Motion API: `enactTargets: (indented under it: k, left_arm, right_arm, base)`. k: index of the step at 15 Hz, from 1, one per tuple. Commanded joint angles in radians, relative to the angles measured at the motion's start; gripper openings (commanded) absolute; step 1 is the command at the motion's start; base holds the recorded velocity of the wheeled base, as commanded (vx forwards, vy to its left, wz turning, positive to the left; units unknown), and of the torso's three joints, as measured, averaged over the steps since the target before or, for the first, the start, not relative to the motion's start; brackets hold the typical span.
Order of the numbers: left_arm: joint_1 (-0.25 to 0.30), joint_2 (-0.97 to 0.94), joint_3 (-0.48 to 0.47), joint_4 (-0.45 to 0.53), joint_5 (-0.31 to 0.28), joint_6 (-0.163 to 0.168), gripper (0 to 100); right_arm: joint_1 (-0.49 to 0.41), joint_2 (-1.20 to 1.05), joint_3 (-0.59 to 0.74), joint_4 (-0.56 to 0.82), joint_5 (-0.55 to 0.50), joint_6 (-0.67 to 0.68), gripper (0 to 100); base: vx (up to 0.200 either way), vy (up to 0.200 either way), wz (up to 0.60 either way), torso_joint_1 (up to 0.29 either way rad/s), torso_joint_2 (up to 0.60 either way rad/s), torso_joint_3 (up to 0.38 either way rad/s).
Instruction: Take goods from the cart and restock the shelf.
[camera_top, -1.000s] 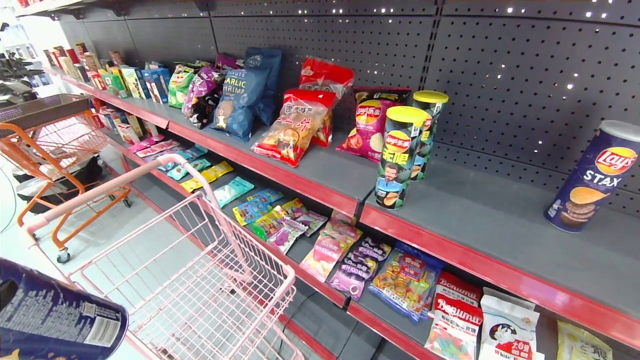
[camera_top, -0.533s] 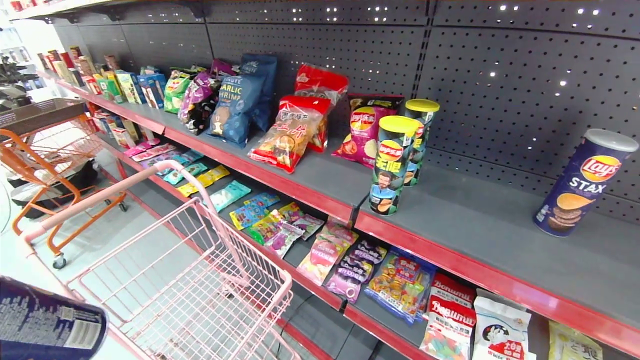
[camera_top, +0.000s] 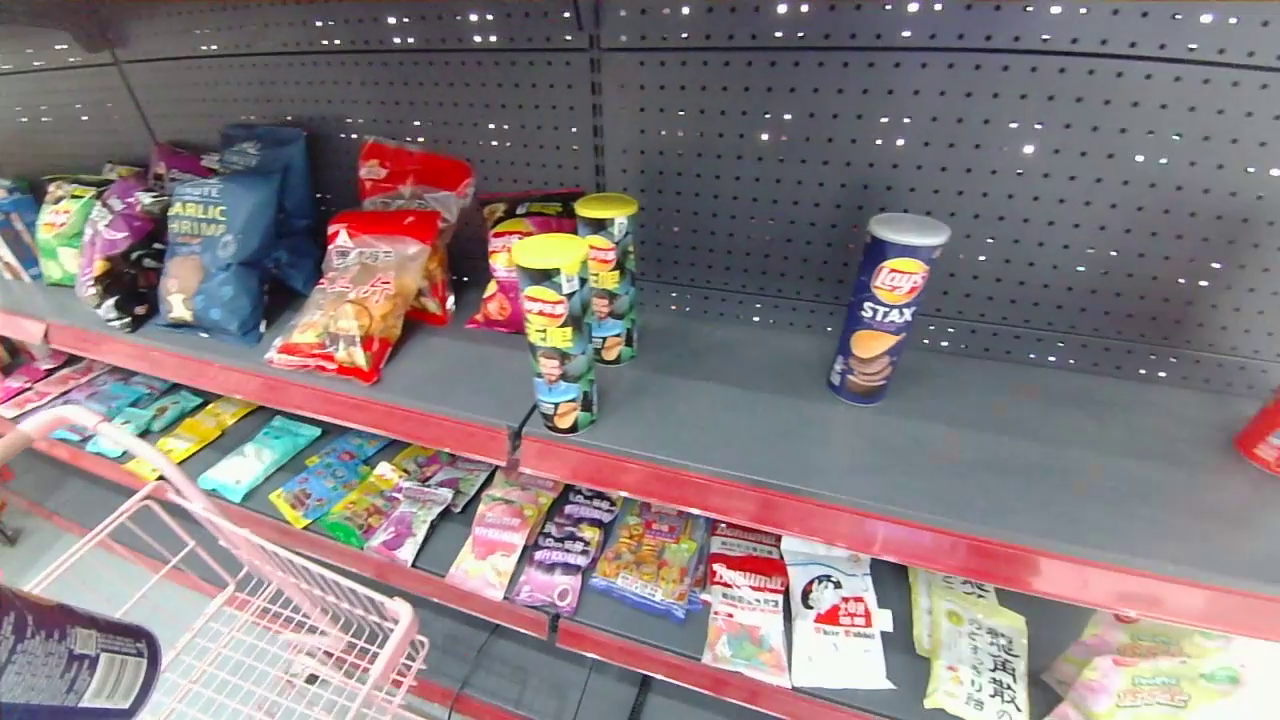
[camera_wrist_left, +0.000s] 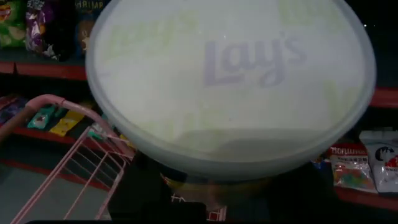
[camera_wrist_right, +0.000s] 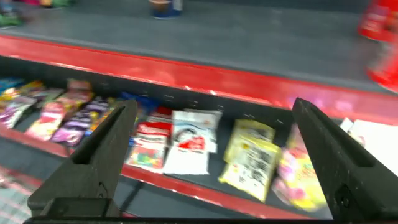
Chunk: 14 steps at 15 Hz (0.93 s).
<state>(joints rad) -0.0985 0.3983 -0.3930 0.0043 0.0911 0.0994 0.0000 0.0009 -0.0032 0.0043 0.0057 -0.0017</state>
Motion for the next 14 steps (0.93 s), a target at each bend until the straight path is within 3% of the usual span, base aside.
enactTargets:
  k: [1, 2, 4, 6, 7, 8, 14]
  left_arm:
    - [0.003, -0.013, 0.006, 0.002, 0.006, 0.003, 0]
    - [0.005, -0.013, 0.032, 0.0, 0.039, 0.013, 0]
    - [0.005, -0.016, 0.043, -0.003, 0.07, 0.068, 0]
    - [0.005, -0.015, 0.037, -0.003, 0.081, 0.08, 0]
    - [0.008, -0.016, 0.039, -0.003, 0.105, 0.114, 0]
    - [0.008, -0.019, 0.037, -0.003, 0.105, 0.122, 0]
    - [0.008, -0.044, 0.032, -0.006, 0.104, 0.123, 0]
  right_arm:
    - [0.0, 0.001, 0.0, 0.0, 0.0, 0.0, 100]
    - [0.0, 0.001, 0.0, 0.0, 0.0, 0.0, 100]
    - [0.0, 0.001, 0.0, 0.0, 0.0, 0.0, 100]
    - [0.0, 0.001, 0.0, 0.0, 0.0, -0.001, 100]
    - [0.0, 0.001, 0.0, 0.0, 0.0, -0.001, 100]
    - [0.0, -0.001, 0.0, 0.0, 0.0, -0.003, 100]
    - [0.0, 0.001, 0.0, 0.0, 0.002, -0.004, 100]
  base:
    - [0.0, 0.0, -0.6, 0.002, 0.0, 0.002]
    - [0.0, 0.0, -0.6, 0.007, 0.01, -0.002]
    - [0.0, 0.0, -0.6, 0.0, 0.0, -0.005]
    - [0.0, 0.0, 0.0, 0.0, 0.0, 0.0]
    - [0.0, 0.0, 0.0, 0.0, 0.0, 0.0]
    - [0.0, 0.0, 0.0, 0.0, 0.0, 0.0]
    - [0.2, 0.0, 0.0, -0.001, 0.0, 0.004]
